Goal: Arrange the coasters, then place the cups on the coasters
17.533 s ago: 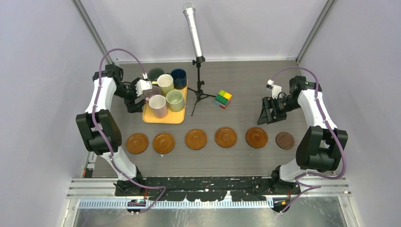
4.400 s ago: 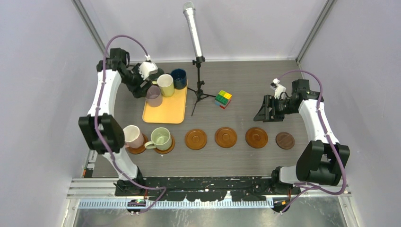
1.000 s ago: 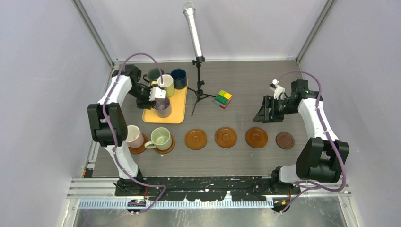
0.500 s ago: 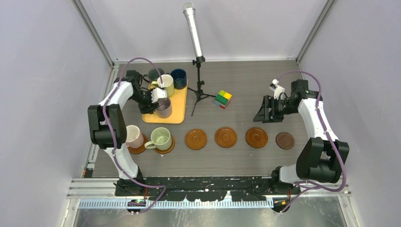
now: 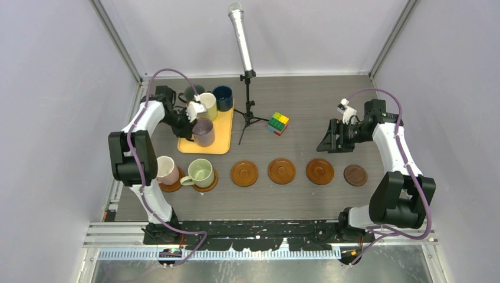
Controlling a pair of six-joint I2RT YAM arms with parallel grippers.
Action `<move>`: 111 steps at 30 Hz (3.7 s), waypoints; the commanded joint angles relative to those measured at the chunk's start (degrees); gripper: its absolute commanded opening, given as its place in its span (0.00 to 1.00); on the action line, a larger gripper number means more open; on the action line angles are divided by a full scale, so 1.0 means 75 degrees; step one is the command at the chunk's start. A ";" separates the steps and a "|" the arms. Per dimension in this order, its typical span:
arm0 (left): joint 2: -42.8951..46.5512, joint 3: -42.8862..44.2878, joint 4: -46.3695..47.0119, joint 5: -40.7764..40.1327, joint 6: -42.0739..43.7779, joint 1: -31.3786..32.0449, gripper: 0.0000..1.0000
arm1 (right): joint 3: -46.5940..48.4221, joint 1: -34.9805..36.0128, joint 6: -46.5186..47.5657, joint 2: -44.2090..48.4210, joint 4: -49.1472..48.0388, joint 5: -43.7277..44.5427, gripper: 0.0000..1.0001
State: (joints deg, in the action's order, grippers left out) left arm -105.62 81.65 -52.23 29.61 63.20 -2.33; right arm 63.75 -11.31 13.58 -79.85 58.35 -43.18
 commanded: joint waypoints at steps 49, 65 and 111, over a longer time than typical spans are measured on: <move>0.3953 -0.2666 0.1935 -0.4524 -0.7773 0.7049 0.00 | 0.0158 -0.0379 -0.0229 0.0757 0.0294 -0.0029 0.67; 0.3600 -0.3089 0.2382 -0.4450 -0.7765 0.7049 0.00 | 0.0092 -0.0373 -0.0209 0.0780 0.0293 -0.0064 0.67; 0.4381 -0.2553 0.0968 -0.4207 -0.7253 0.6940 0.77 | 0.0095 -0.0376 -0.0229 0.0838 0.0261 -0.0104 0.68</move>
State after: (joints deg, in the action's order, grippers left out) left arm -76.38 57.47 -42.59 -2.96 6.04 50.28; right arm 63.86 -14.00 12.08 -74.83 60.29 -43.16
